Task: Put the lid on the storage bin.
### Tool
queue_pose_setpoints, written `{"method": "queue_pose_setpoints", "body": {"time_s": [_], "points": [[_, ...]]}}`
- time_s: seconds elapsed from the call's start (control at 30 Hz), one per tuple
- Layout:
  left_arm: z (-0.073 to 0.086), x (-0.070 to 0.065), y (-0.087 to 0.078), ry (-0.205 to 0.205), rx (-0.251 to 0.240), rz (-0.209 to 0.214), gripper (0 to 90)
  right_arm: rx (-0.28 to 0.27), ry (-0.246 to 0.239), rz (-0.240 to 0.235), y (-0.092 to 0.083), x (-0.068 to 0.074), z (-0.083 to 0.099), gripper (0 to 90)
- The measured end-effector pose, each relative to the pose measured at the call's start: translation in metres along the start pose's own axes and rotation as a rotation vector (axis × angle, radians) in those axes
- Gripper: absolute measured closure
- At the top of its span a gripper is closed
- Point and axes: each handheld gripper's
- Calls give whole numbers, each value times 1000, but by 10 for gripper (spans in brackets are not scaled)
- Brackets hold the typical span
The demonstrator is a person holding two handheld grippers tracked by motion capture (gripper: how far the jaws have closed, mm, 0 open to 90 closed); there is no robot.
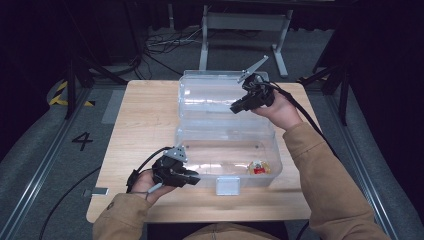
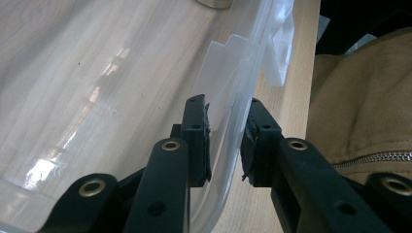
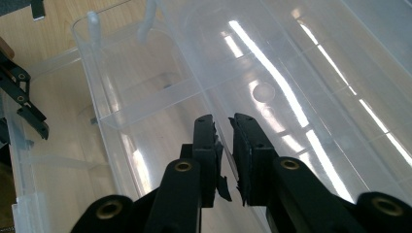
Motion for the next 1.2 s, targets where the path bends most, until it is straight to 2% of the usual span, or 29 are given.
{"method": "queue_pose_setpoints", "body": {"time_s": [0.27, 0.8, 1.2], "points": [[0, 0, 0, 3, -2, 2, 749, -3, 12, 5, -2, 5, 2, 805], [0, 0, 0, 0, -5, 1, 749, -16, -26, -9, -11, 21, 9, 812], [1, 0, 0, 0, -6, 2, 749, -7, -48, -27, -16, 32, 13, 819]]}}
Point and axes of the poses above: each handheld gripper's, and its own axes: y roughly forward along the jaws, z roughly out of its underside, x roughly to its left, and after that the axes turned 9 degrees about x, right-handed
